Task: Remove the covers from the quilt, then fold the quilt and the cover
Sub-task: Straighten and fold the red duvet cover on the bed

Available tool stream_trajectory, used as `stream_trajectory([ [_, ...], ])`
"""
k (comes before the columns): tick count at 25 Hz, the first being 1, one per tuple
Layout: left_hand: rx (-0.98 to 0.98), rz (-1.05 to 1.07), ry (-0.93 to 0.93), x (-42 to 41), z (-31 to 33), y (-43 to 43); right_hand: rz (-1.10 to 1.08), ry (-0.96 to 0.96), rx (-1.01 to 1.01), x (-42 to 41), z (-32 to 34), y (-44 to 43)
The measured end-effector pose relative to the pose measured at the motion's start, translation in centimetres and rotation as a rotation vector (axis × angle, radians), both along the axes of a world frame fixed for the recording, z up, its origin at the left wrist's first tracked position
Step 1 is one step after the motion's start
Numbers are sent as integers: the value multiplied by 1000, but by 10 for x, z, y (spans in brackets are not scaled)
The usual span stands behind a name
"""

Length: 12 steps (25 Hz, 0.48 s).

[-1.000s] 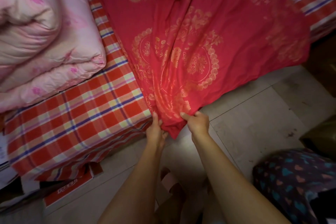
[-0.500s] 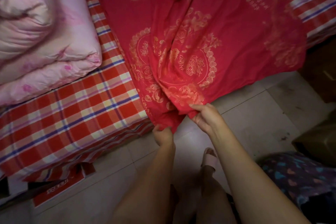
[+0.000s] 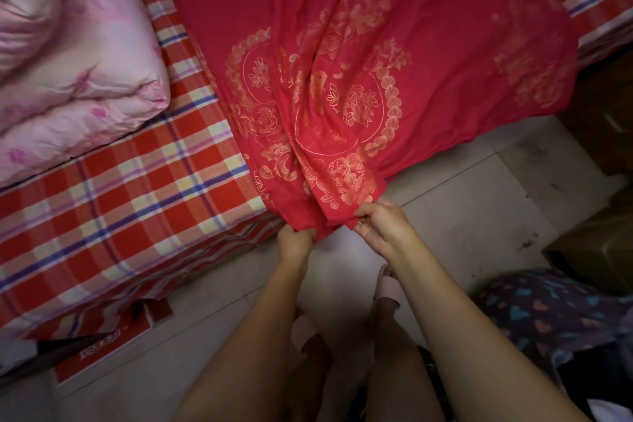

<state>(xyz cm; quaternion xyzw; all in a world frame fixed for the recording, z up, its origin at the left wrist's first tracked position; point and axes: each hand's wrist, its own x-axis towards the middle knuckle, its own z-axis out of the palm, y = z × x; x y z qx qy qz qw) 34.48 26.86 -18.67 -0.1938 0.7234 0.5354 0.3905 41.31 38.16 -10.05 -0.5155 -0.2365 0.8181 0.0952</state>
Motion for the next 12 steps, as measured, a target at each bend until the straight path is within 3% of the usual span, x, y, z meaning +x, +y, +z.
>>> stream_trajectory([
  [5,199,-61,-30,9,38,-24,148,-152,24,-20,-9,-48],
  [12,387,-118,-140,-8,91,-14,387,-412,423,-19,-11,-52],
])
